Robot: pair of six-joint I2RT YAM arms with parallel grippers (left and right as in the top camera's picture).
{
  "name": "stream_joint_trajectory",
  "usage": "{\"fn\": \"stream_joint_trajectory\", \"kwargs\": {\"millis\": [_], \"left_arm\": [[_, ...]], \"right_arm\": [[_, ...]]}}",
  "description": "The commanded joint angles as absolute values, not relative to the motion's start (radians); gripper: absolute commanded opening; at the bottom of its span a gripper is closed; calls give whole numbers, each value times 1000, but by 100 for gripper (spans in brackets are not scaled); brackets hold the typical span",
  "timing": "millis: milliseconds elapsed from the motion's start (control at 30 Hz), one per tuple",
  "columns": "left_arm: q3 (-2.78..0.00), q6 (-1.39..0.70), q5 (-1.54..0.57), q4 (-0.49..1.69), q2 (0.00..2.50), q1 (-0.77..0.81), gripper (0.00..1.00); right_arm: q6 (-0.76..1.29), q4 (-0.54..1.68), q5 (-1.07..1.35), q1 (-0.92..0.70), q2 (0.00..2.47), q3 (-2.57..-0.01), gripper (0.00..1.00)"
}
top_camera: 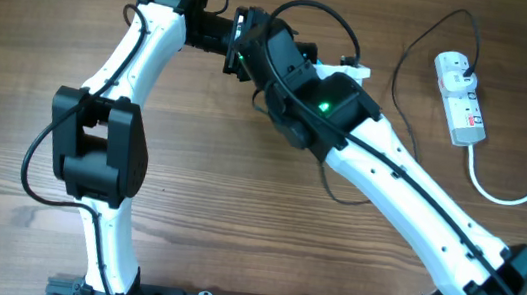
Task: Plug charger to phone and switch on socket
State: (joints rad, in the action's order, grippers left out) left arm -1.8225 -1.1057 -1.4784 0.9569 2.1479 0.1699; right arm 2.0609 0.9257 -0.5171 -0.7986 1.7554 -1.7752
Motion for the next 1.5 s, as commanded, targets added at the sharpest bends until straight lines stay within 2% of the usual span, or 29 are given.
{"fn": "stream_joint_trajectory", "kwargs": {"millis": [0,67,167,300,467,800,1133,1333,1467], "left_arm": [[-1822,-1108,-1522,957,2128,166,67],[-1822,-1108,-1522,957,2128,166,66],[-1822,-1108,-1522,956,2128,166,58],[-1822,-1108,-1481,956,2128,166,57],[-1822,-1110,-1427,956,2128,166,47],[-1822,-1116,-1427,956,2128,166,46],[-1822,-1116,-1427,956,2128,166,38],[-1822,-1116,-1427,957,2128,166,36],[-1822,-1116,-1427,957,2128,166,31]], "right_arm": [[2072,905,-547,-797,1781,-1772,4],[2072,899,-546,-797,1781,-1772,4],[2072,909,-553,-797,1781,-1772,4],[2072,913,-562,-797,1781,-1772,4],[2072,920,-561,-797,1781,-1772,4],[2072,913,-534,-799,1815,-1772,5],[2072,889,-530,-799,1816,-1772,8],[2072,878,-526,-799,1816,-1772,4],[2072,873,-526,-799,1816,-1772,6]]}}
